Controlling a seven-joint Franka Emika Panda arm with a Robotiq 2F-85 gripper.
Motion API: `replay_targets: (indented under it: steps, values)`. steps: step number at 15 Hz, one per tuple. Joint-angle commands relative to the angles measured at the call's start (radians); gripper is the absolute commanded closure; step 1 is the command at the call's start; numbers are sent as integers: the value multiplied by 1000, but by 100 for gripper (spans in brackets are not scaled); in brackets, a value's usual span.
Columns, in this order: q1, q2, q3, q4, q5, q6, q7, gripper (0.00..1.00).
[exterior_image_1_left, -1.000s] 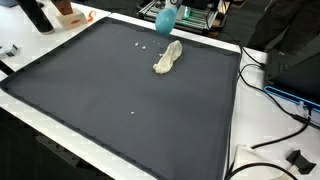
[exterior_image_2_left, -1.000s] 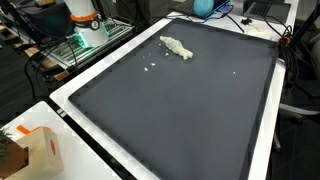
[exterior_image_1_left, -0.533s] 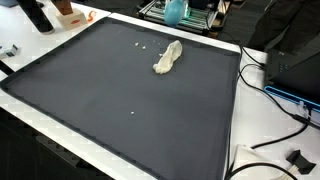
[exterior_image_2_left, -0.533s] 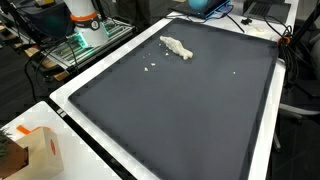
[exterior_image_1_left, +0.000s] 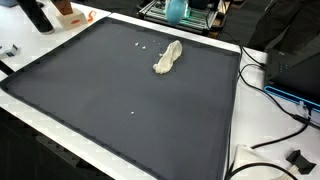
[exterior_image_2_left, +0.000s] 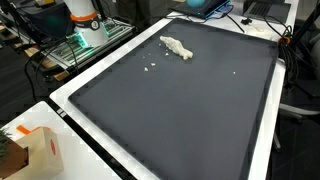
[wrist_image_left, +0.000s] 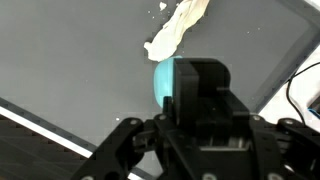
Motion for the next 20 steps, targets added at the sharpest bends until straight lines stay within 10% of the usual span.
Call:
replay_targets:
  steps: [1, 9, 15, 20]
  values:
    - [-8, 0, -8, -7, 44, 20, -50, 75]
    - [-67, -3, -87, -153, 558, 251, -608, 75]
    - [-119, 34, -129, -231, 977, 173, -1018, 75]
    - [-158, 68, -151, -276, 1116, 78, -1102, 75]
